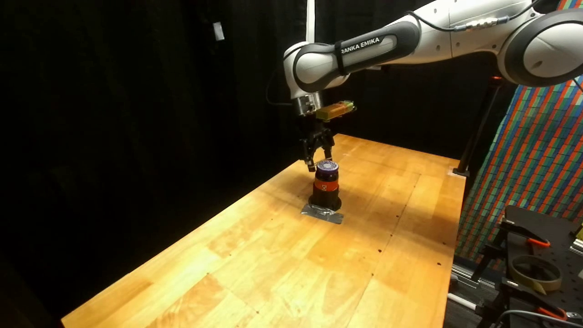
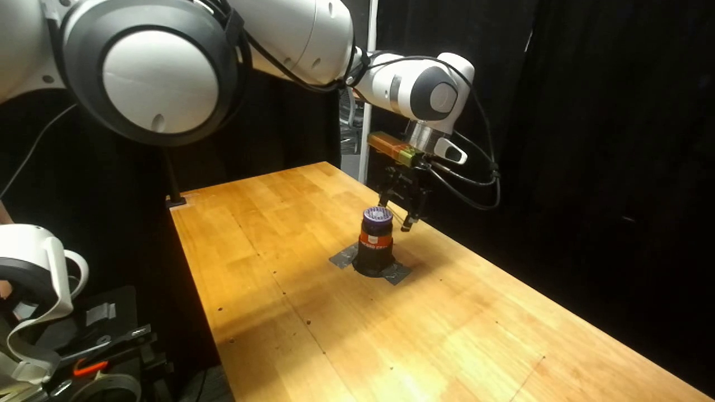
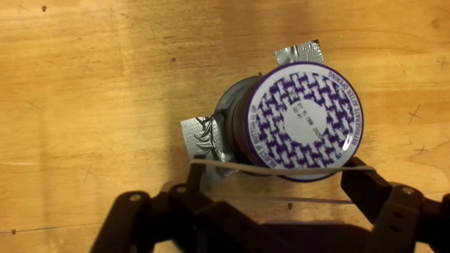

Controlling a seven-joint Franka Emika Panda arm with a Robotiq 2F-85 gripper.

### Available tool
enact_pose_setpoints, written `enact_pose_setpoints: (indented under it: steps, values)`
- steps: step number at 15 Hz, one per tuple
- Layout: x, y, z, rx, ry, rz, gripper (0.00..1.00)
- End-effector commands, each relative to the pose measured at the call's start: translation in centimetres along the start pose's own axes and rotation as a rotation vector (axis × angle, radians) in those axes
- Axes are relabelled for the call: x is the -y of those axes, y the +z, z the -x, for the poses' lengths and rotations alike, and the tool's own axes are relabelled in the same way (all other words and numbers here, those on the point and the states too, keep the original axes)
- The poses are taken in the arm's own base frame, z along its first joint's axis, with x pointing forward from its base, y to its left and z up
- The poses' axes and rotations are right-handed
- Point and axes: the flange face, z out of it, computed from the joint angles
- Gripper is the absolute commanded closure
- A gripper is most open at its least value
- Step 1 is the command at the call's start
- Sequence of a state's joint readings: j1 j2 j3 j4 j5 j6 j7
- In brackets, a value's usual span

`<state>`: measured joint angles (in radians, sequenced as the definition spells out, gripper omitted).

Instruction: Put the elastic around the bottle

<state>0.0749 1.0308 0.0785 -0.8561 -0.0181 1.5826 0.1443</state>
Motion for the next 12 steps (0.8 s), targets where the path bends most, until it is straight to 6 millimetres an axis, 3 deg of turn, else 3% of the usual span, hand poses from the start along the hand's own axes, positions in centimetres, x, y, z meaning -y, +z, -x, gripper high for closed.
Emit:
enact_pose_setpoints:
  steps: [1, 9, 12]
  values:
    - [0.9, 0.2, 1.6, 0.054, -0.013, -0.003, 0.00]
    - [1.8, -0.4, 6.3, 0.086, -0.045, -0.007, 0.00]
    - [1.6, 0.7, 7.9, 0.094, -0.048, -0.008, 0.00]
